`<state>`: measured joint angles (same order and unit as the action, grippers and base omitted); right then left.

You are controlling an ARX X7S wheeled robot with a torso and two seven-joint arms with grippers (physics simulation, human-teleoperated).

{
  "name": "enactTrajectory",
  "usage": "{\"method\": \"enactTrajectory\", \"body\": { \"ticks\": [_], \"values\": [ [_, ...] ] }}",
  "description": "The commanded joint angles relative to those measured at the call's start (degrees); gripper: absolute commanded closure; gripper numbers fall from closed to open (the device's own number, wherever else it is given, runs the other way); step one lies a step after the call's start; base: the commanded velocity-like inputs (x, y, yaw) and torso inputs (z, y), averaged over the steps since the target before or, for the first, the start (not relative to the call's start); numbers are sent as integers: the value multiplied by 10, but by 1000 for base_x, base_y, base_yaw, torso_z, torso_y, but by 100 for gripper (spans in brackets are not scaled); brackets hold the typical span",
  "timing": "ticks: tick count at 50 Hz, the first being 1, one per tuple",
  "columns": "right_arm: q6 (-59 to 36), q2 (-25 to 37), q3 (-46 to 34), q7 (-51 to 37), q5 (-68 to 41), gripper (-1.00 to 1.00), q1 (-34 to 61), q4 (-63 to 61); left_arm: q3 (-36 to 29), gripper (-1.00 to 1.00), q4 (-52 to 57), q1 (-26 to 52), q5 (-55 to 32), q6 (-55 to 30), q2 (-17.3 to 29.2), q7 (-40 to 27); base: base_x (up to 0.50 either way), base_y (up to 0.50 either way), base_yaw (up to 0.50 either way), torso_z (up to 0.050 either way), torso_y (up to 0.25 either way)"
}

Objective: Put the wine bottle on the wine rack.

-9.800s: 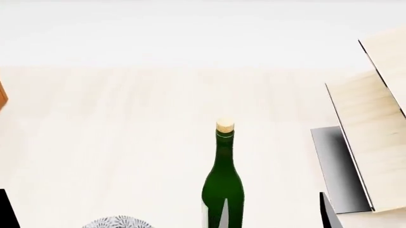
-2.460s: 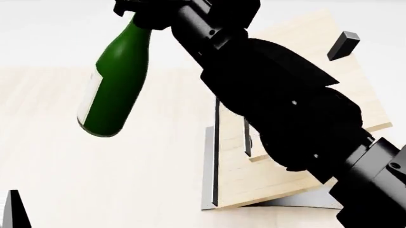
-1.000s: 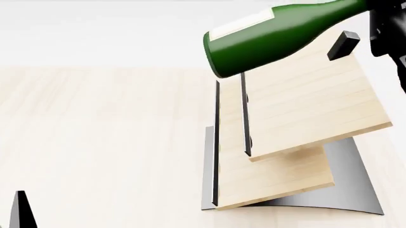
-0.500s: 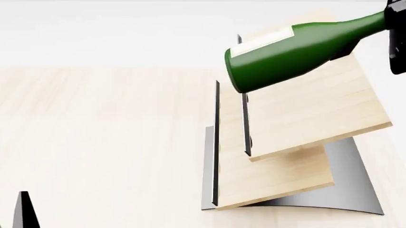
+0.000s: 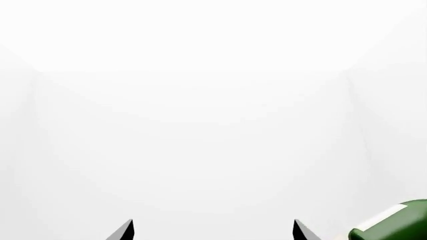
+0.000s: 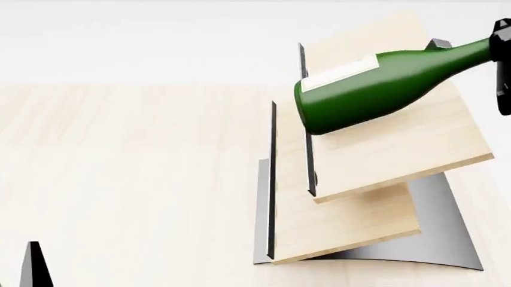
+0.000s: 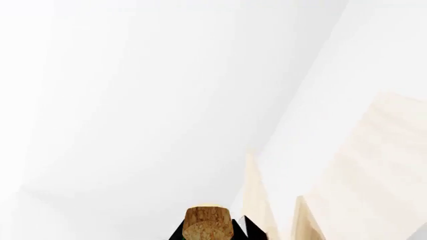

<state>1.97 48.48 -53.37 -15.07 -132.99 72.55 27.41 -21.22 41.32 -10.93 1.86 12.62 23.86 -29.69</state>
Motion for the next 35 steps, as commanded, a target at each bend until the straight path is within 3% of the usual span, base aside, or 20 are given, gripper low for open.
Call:
{"method": "enactTrajectory", "body": {
  "ticks": [1, 35],
  "values": [
    [-2, 1, 15, 13, 17, 100, -3, 1, -2, -100, -1, 1, 1, -1, 1, -1, 0, 0, 0, 0, 0],
    [8, 2, 8, 21, 48, 100, -15, -8, -6, -100, -4, 4, 2, 0, 3, -5, 0, 0, 0, 0, 1]
  ]
}}
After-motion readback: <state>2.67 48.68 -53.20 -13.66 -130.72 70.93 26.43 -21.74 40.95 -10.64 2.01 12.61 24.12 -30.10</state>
